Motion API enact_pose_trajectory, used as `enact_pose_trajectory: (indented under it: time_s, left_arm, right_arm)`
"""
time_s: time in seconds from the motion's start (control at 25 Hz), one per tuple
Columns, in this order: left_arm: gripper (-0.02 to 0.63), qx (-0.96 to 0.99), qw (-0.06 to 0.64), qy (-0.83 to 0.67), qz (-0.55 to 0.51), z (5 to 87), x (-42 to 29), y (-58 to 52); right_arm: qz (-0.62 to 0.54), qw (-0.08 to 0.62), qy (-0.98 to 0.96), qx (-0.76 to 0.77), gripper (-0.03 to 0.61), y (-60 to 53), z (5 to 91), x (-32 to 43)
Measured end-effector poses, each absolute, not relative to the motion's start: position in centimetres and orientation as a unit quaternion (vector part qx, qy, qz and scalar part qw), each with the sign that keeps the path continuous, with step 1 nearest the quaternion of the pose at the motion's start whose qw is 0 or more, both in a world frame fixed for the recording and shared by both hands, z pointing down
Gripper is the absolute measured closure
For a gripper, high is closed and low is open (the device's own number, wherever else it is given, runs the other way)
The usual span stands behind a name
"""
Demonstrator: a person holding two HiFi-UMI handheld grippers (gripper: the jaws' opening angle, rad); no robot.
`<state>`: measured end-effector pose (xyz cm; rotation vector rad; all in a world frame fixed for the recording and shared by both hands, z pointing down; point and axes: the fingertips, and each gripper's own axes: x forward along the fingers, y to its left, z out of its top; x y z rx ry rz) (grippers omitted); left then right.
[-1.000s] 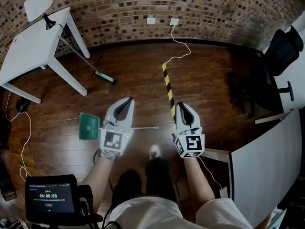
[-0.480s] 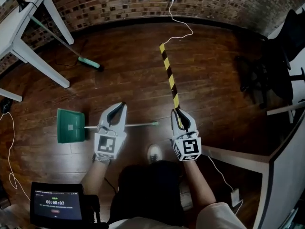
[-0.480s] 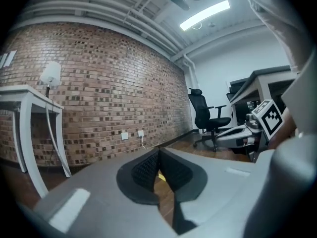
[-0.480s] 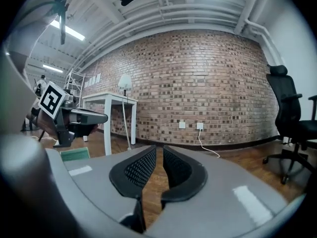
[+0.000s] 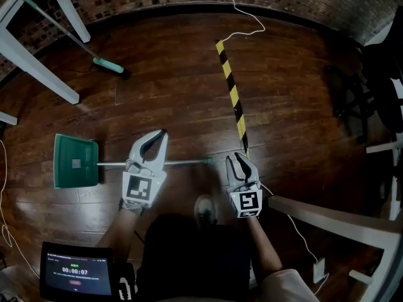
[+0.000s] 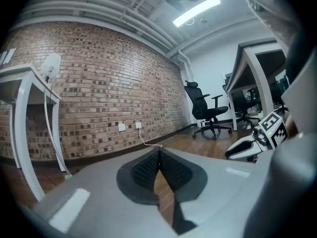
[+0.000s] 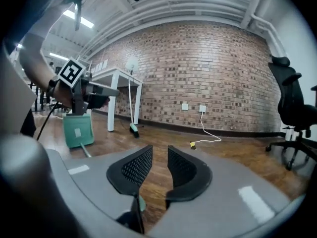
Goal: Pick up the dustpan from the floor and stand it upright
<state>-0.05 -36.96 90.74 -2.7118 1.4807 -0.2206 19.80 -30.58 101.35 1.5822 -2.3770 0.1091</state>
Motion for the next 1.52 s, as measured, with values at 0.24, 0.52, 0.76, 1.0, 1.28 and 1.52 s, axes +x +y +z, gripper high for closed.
enact_pose_trajectory:
  time_s: [0.24, 0.52, 0.76, 1.0, 1.28, 1.52]
  left_arm:
    - [0.612, -0.878, 0.023, 0.470, -0.087, 94.7, -1.3, -37.2]
    - [0.612, -0.873, 0.023, 0.477, -0.101, 98.4, -3.7, -38.0]
    - [0.612, -0.868, -0.018, 0.484, -0.113, 99.1, -4.2, -37.8]
    - [0.612, -0.862, -0.027, 0.492, -0.117, 100.0, -5.4, -36.8]
    - [0.612, -0.853, -0.031, 0.507, -0.119, 99.8, -7.2, -36.6]
    - [0.612, -0.852, -0.019, 0.512, -0.107, 96.6, -8.5, -37.2]
  right_arm:
    - [0.068, 0.167, -0.829, 0.529, 0.397, -29.6, 109.5, 18.4]
    - [0.078, 0.235, -0.828, 0.503, 0.359, -28.7, 117.4, 16.6]
    - [0.079, 0.270, -0.821, 0.496, 0.387, -29.5, 119.6, 15.6]
    - [0.098, 0.255, -0.813, 0.514, 0.414, -30.9, 120.7, 15.0]
    - [0.103, 0.266, -0.800, 0.528, 0.502, -32.0, 120.5, 15.5]
    - [0.072, 0.240, -0.790, 0.560, 0.505, -33.5, 113.9, 17.6]
